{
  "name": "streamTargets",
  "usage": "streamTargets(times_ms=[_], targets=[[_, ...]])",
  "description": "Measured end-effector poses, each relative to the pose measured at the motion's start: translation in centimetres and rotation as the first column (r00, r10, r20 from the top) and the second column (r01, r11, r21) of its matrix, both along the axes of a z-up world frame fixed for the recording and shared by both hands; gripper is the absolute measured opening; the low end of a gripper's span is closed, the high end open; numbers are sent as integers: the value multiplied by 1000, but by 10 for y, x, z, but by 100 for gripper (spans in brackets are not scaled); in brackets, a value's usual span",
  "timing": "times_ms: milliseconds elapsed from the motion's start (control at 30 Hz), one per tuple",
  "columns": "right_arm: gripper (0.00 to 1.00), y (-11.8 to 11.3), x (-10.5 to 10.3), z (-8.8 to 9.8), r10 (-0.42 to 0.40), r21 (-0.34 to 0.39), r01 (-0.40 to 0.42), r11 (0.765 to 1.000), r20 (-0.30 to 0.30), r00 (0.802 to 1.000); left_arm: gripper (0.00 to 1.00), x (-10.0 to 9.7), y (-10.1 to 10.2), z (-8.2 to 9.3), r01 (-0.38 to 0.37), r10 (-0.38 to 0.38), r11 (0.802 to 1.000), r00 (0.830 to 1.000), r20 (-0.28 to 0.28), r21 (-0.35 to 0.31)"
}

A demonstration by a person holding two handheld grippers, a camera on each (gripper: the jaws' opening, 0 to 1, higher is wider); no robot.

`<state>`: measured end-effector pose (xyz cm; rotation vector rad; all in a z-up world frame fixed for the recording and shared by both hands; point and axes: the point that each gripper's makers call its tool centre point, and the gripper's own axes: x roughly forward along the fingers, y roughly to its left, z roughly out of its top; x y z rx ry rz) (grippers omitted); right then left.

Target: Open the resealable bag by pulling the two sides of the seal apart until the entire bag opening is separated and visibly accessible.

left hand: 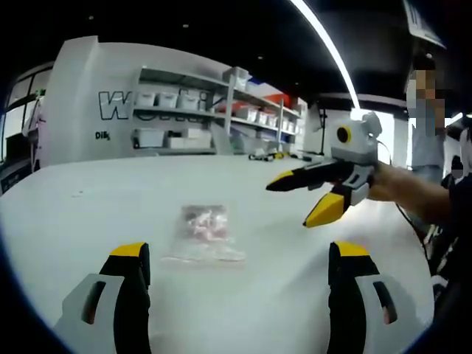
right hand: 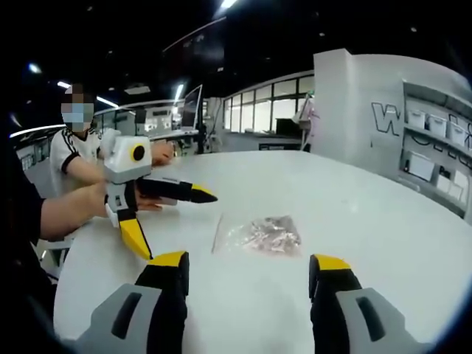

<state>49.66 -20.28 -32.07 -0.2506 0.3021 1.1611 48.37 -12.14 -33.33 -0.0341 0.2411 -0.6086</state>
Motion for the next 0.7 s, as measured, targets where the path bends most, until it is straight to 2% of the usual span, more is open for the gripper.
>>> streamTargets(times_ms=[700], targets=[[62, 6, 6, -2, 9, -5, -9, 1000, 4, 1000, 99, 6, 0, -5, -3, 3, 1000, 1000, 12, -11]])
